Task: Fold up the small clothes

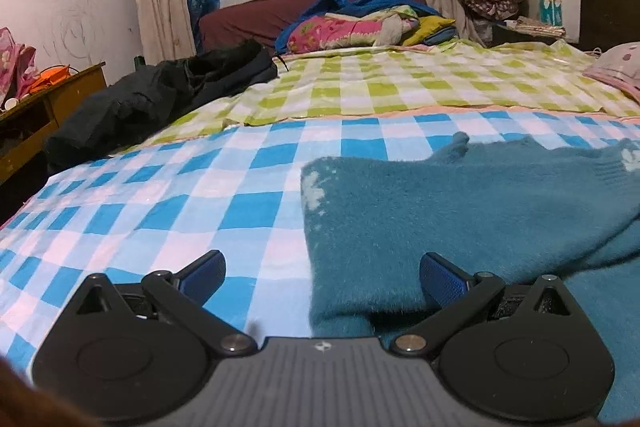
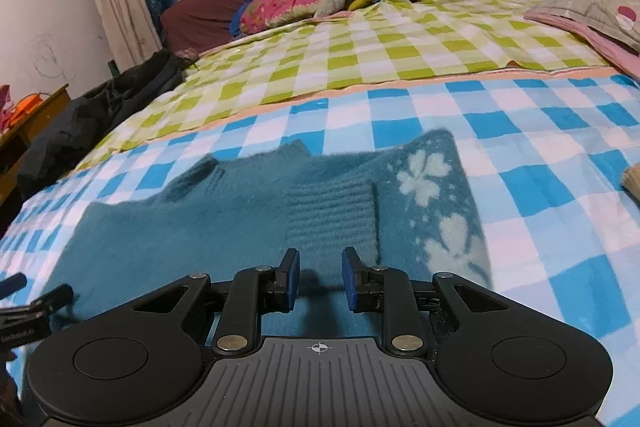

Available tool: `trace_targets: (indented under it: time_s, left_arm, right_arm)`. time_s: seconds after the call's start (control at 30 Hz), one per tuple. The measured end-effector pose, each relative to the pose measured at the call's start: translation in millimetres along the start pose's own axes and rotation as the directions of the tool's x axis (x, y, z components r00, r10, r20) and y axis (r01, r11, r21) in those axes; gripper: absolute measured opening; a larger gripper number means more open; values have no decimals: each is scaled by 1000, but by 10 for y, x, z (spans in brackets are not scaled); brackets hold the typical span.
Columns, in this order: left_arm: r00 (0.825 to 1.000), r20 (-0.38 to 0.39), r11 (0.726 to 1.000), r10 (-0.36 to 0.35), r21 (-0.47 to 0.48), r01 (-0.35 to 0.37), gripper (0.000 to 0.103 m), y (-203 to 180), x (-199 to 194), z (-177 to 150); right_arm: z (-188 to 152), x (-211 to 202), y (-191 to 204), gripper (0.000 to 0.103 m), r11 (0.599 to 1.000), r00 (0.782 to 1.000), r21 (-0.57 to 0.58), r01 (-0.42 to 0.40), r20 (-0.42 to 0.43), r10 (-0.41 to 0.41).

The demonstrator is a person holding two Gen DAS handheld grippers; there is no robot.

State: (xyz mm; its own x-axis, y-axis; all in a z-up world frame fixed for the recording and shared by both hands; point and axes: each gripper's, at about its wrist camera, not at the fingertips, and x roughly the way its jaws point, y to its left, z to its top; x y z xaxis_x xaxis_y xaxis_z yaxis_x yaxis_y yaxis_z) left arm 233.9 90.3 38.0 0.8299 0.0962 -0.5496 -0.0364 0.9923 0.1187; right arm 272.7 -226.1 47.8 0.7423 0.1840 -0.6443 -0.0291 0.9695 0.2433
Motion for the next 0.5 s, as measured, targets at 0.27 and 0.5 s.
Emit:
trace_targets:
  time_s: [0.27,0.5]
  left_arm:
    - [1000,-16,1000,-28,-14,27,103,128,-424,-229]
    - [997,-63,999,-47,-17,46,103,237,-880,-635]
  right_arm:
    - [-260,-419,-29,25,1000,999,-15,-22,-33,21]
    - [-701,-795,-34,28,999,995,-16,-47,-88,46]
